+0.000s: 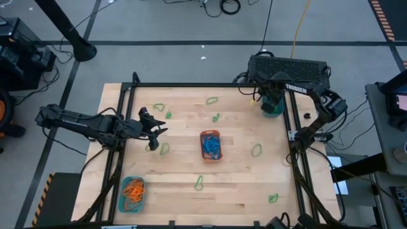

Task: Sort rubber bands into baskets
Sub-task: Put the green rubber band into the blue bin

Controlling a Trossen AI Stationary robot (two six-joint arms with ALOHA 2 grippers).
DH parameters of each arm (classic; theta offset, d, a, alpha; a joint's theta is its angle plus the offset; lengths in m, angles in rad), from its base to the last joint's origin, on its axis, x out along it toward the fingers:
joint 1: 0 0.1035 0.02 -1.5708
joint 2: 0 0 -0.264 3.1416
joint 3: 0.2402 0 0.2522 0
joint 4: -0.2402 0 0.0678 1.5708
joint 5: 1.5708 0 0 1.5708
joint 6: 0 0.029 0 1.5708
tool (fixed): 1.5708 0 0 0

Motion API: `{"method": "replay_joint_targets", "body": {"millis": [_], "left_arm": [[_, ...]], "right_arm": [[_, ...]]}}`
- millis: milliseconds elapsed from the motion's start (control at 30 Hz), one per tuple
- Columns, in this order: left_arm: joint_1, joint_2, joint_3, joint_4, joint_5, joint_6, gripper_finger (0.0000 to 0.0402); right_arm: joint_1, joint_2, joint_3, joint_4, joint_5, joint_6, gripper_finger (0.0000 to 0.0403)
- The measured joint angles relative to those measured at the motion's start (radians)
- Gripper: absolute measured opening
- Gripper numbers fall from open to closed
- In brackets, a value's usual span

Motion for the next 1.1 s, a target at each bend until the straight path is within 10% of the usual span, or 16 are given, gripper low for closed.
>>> {"method": "replay_joint_targets", "body": {"millis": [400,667,1100], "left_arm": [[0.001,0.000,0.000,0.000,0.000,0.003,0.0138],[0.001,0.000,0.000,-0.024,0.021,-0.005,0.0138],[-0.001,0.021,-0.054,-0.182,0.189,-0.275,0.0138]], "right_arm": [[0.002,0.000,0.139,-0.140,-0.017,0.090,0.0126],[0.024,0.000,0.264,-0.168,-0.358,0.228,0.0130],[0.449,0.000,0.306,0.212,-0.631,0.229,0.0130]]}}
